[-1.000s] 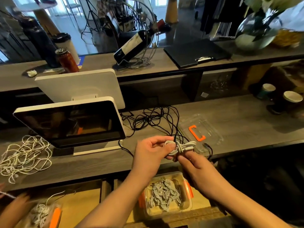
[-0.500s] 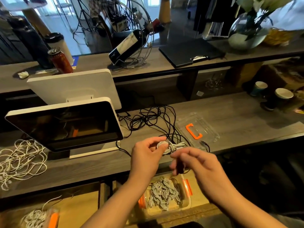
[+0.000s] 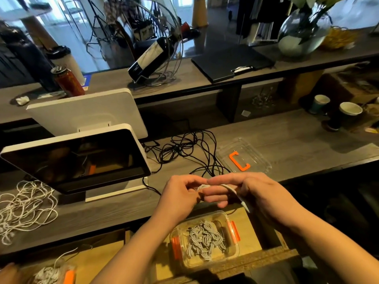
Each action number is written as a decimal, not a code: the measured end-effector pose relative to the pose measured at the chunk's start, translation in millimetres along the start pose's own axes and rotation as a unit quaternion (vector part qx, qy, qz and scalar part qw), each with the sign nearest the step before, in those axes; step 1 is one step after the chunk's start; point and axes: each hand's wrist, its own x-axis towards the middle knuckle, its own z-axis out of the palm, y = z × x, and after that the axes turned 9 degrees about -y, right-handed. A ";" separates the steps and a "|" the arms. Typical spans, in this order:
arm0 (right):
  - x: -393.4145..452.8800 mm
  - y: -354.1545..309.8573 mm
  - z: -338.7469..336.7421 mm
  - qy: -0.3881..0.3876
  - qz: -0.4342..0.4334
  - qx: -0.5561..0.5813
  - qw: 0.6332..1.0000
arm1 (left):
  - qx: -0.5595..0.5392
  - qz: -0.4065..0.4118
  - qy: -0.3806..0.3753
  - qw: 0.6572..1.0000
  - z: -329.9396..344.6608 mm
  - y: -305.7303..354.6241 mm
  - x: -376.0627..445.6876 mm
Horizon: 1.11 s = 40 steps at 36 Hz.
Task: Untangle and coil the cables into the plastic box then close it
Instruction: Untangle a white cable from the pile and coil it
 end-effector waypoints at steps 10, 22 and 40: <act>-7.2 -0.8 -2.9 0.007 -0.032 -0.138 0.990 | 0.009 0.006 -0.077 0.997 4.7 5.7 -10.1; 1.0 20.7 -16.9 0.180 -0.073 -0.099 0.976 | -0.141 0.060 -0.142 0.978 14.2 20.0 -20.7; 0.3 80.1 28.4 0.272 0.000 0.178 0.946 | -0.372 0.057 0.023 0.926 32.6 24.6 -12.6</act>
